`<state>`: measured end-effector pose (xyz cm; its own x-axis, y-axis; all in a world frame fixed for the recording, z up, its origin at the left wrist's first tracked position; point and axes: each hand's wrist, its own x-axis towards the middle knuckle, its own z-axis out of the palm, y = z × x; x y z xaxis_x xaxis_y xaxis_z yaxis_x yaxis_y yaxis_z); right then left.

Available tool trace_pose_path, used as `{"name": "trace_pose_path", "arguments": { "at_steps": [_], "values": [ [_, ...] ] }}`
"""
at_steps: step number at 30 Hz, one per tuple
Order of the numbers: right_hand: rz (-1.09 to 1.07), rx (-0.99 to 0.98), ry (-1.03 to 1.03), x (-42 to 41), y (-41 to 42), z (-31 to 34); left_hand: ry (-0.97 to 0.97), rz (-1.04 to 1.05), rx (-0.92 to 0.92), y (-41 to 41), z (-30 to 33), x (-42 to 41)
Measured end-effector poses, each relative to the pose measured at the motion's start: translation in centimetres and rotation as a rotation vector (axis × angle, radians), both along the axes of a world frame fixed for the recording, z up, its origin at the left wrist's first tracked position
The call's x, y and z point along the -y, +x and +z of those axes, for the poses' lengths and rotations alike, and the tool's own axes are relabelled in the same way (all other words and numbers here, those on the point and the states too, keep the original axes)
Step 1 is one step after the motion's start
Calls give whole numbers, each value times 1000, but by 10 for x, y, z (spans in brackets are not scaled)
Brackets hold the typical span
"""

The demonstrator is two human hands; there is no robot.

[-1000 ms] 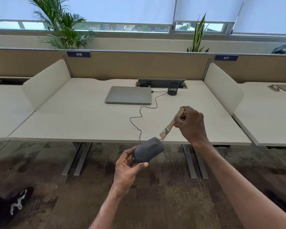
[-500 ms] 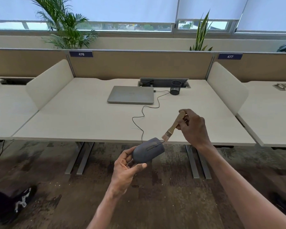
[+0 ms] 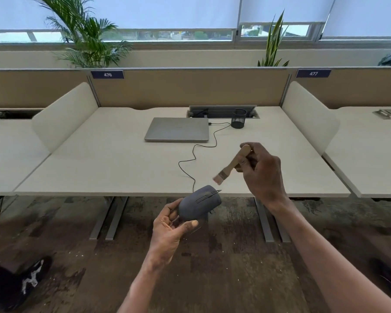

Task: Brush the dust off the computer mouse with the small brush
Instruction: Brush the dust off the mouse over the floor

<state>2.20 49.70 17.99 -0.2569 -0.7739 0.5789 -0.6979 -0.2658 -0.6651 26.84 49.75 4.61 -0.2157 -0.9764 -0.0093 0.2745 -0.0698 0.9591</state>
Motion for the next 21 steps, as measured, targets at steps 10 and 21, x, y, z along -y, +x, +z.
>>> {"name": "trace_pose_path", "arguments": {
  "at_steps": [10, 21],
  "values": [
    [60, -120, 114, -26, -4, -4, -6, -7, 7, -12, 1, 3],
    [-66, -163, 91, -29, -16, -12, -17, -6, 62, -19, -2, 1]
  ]
}}
